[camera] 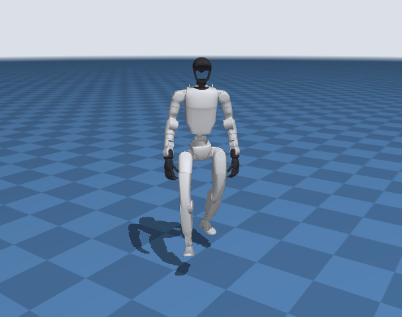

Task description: Walk

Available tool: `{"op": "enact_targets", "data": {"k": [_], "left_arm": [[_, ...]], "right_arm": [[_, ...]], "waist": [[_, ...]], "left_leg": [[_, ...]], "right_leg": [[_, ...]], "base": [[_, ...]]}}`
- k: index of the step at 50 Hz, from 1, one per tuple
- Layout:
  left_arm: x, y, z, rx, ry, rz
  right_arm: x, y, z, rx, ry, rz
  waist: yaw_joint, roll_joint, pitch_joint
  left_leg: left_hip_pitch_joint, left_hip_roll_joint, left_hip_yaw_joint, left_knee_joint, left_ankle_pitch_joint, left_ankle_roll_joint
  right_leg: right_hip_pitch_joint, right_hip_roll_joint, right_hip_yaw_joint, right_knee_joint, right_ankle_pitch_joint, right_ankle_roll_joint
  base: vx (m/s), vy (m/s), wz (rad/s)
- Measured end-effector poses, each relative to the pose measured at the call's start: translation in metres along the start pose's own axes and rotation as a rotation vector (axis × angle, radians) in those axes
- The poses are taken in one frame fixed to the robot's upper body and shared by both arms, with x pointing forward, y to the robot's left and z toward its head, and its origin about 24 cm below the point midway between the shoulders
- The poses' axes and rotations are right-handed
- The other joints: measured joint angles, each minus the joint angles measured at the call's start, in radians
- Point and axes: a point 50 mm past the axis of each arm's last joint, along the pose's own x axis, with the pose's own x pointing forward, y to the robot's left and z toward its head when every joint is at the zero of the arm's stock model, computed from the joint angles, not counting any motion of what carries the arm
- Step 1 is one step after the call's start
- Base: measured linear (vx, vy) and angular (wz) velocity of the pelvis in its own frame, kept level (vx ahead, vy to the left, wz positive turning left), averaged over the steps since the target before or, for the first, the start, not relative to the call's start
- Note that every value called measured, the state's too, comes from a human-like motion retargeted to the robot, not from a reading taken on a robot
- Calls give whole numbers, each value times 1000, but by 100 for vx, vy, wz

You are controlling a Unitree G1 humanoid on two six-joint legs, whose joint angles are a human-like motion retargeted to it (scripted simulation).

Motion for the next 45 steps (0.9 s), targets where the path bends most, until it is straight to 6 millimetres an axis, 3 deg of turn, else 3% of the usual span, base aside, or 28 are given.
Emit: {"op": "enact_targets", "data": {"k": [9,13,19,22,27,30,33,39,45], "left_arm": [[-2,-2,-4,-19,-6,-3],[-3,-2,-9,-55,2,10],[-4,8,-9,-89,-7,66],[-5,18,-4,-95,-23,108],[-7,35,3,-115,-52,176],[-8,45,6,-144,-65,217],[-10,52,4,-180,-66,247],[-12,51,-8,-237,-44,270],[-12,44,-17,-284,-14,270]], "right_arm": [[-5,6,-26,-24,84,13],[-8,10,-35,-21,117,13],[-9,4,-37,9,115,-31],[-8,-3,-33,17,100,-65],[-7,-14,-24,25,80,-114],[-5,-21,-15,34,58,-138],[-3,-23,-6,40,34,-147],[-2,-19,-1,27,8,-142],[-4,-12,-11,5,31,-128]], "waist": [[4,26,-41],[36,66,-60],[68,122,-103],[83,131,-132],[99,108,-179],[97,74,-192],[96,44,-189],[123,11,-164],[150,7,-142]], "left_leg": [[21,75,-77,121,67,-63],[-18,53,-253,246,111,-141],[-198,140,-281,606,303,-229],[-353,206,-243,798,350,-206],[-626,271,-186,964,273,-103],[-756,260,-158,935,234,-65],[-833,233,-140,837,223,-64],[-884,190,-128,584,254,-121],[-866,147,-135,352,298,-185]], "right_leg": [[26,48,-28,-10,99,-31],[63,142,-33,18,131,-70],[97,263,-44,-16,112,-138],[94,299,-49,-25,89,-161],[80,312,-46,-17,35,-169],[92,299,-33,-26,3,-163],[129,291,-13,-37,-29,-155],[233,296,39,-53,-93,-150],[343,298,79,-57,-142,-146]], "base": [[34,-21,-5],[37,-25,-60],[35,-21,-37],[31,-17,-21],[31,-14,-6],[35,-10,6],[39,-6,-3],[42,0,-31],[40,7,-28]]}}
